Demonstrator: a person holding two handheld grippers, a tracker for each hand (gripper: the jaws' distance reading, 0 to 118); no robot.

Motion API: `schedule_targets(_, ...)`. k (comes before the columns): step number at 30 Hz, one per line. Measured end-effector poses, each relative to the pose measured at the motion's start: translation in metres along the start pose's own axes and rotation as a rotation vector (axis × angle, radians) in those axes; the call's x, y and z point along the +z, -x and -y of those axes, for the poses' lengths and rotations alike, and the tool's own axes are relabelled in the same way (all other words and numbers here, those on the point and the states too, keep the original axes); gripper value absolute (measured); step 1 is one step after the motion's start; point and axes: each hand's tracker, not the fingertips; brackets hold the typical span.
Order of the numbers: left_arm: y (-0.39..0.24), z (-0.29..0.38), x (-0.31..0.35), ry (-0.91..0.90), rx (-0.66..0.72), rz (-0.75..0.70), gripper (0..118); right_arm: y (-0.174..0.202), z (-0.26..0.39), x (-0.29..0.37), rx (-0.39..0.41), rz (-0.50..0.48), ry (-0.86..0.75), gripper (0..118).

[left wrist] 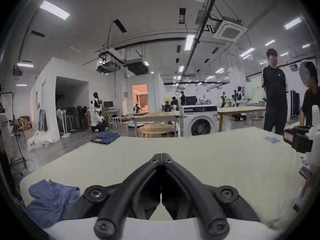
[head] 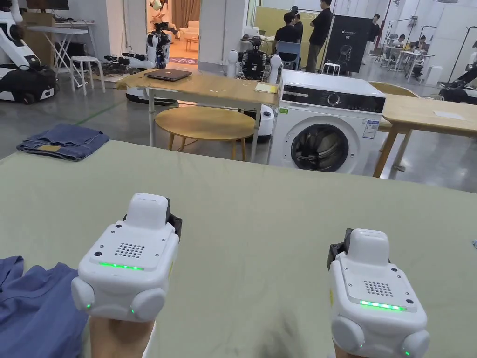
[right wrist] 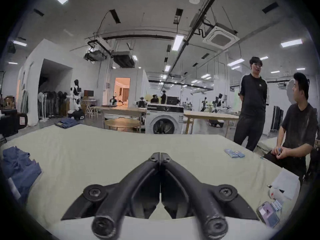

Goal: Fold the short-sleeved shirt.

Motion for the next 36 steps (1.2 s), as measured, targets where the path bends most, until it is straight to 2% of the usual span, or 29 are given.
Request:
schedule_targets(3,0.019,0.000,0.006,0.017,0.012,-0.036,0,0.008,-0.007,0.002,-0.032,-0.037,0.004,0)
schedule_targets(7,0.057,0.000,0.024,0.022,0.012,-0.120,0,0.039,-0.015,0.006,-0.025,-0.103,-0.011,0)
schedule_targets(17,0.176,0.002,0.090,0.131,-0.007,-0.383,0,0.152,-0.027,0.023,-0.010,-0.355,-0.015,0)
schedule_targets(25,0.243,0.014,0.115,0.363,0.081,-0.387,0,0.213,-0.015,0.033,0.024,-0.498,0.032,0)
schedule_targets(26,0.251,0.017,0.114,0.409,0.098,-0.369,8,0.218,-0.014,0.034,0.033,-0.510,0.039,0)
schedule_targets(29,0.273,0.029,0.104,0.533,0.192,-0.298,49,0.224,-0.008,0.035,0.043,-0.537,0.055,0)
schedule_targets(31,0.288,0.040,0.094,0.607,0.269,-0.254,52,0.226,-0.004,0.035,0.050,-0.543,0.065,0)
schedule_targets(32,0.295,0.045,0.089,0.638,0.322,-0.232,59,0.225,-0.003,0.035,0.051,-0.546,0.073,0)
schedule_targets(33,0.299,0.051,0.083,0.657,0.347,-0.238,61,0.225,-0.001,0.034,0.052,-0.549,0.081,0)
schedule_targets(36,0.305,0.071,0.064,0.740,0.380,-0.215,62,0.221,0.005,0.031,0.059,-0.539,0.102,0)
